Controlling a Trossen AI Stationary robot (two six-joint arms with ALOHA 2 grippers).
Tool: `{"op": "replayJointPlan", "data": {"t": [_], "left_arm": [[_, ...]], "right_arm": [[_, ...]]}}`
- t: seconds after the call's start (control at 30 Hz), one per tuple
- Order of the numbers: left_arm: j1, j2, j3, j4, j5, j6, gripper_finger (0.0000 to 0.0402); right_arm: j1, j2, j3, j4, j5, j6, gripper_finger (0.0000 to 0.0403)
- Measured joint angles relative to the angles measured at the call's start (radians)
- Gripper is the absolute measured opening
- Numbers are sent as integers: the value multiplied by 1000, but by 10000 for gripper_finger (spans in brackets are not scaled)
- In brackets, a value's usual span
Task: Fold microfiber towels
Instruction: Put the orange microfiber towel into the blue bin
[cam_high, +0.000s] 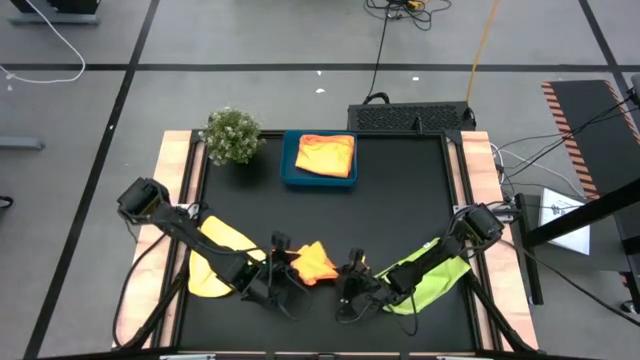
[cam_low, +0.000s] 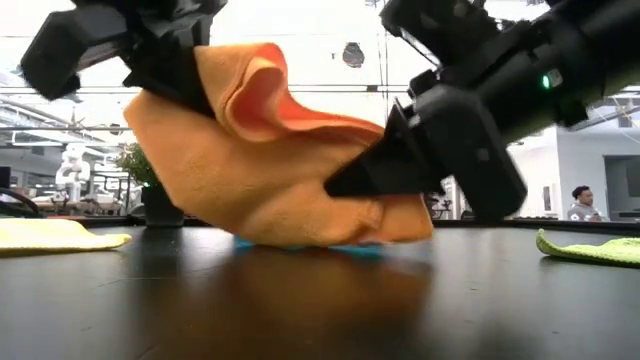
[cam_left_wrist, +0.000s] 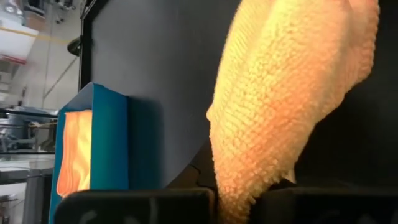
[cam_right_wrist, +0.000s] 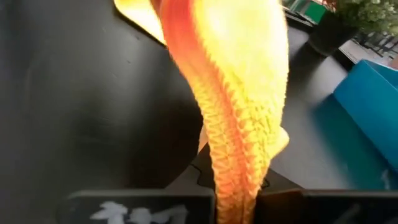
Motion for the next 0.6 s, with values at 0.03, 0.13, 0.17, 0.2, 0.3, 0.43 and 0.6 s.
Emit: {"op": "replayJointPlan", "data": {"t": [0.03, 0.13, 0.17, 0.2, 0.3, 0.43, 0.6], "left_arm": [[-5, 0, -17, 20, -10, -5, 11], [-8, 0, -87, 110, -20, -13, 18], [-8, 0, -114, 148, -20, -13, 21], [-8, 1, -138, 183, -20, -13, 25], [-13, 0, -185, 257, -16, -10, 44], [-40, 0, -190, 269, -32, -9, 83], [-78, -28, -190, 272, -113, -14, 133]], "right_arm": [[0, -6, 4, -2, -15, 2, 2], [0, -28, 15, -1, -21, -1, 2], [0, -35, 20, -3, -20, -10, 2], [0, -42, 24, -7, -21, -17, 2], [-11, -68, 31, -21, -36, -28, 1], [-42, -109, 45, -105, -44, -21, 1], [-93, -176, 46, -168, -100, -4, 1]]}}
